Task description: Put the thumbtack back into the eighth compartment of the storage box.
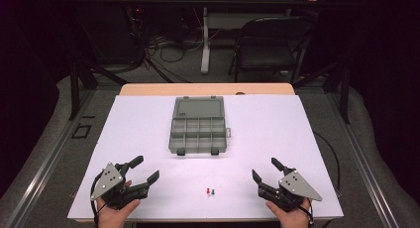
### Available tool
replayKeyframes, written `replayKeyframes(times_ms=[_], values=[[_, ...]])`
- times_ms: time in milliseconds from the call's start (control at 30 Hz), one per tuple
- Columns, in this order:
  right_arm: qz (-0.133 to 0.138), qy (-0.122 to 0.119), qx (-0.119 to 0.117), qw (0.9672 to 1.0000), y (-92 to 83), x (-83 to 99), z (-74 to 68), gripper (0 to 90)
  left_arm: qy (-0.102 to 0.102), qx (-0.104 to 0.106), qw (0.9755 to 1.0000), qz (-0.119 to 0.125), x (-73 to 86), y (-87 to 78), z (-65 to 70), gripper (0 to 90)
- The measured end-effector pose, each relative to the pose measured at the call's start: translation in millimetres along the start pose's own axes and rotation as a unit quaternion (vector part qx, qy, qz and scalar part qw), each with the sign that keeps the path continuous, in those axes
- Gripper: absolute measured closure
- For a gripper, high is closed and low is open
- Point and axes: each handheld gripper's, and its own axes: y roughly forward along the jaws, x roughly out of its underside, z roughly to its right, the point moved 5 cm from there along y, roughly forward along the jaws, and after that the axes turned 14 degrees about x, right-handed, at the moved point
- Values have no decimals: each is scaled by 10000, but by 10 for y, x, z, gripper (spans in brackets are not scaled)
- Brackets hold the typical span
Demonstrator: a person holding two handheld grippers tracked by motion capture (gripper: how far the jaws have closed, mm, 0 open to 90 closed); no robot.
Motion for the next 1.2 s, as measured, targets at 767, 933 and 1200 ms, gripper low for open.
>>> replayKeyframes(times_ms=[767,933,1200], values=[[-170,-307,-66,9994,5,4,-119,298,-445,441,9932,-981,26,463,237,386],[-222,-346,-235,9989,5,3,-154,360,-559,628,9881,-1287,40,657,319,425],[-265,-308,-316,9987,-28,-14,-187,405,-811,833,9792,-1663,106,901,441,518]])
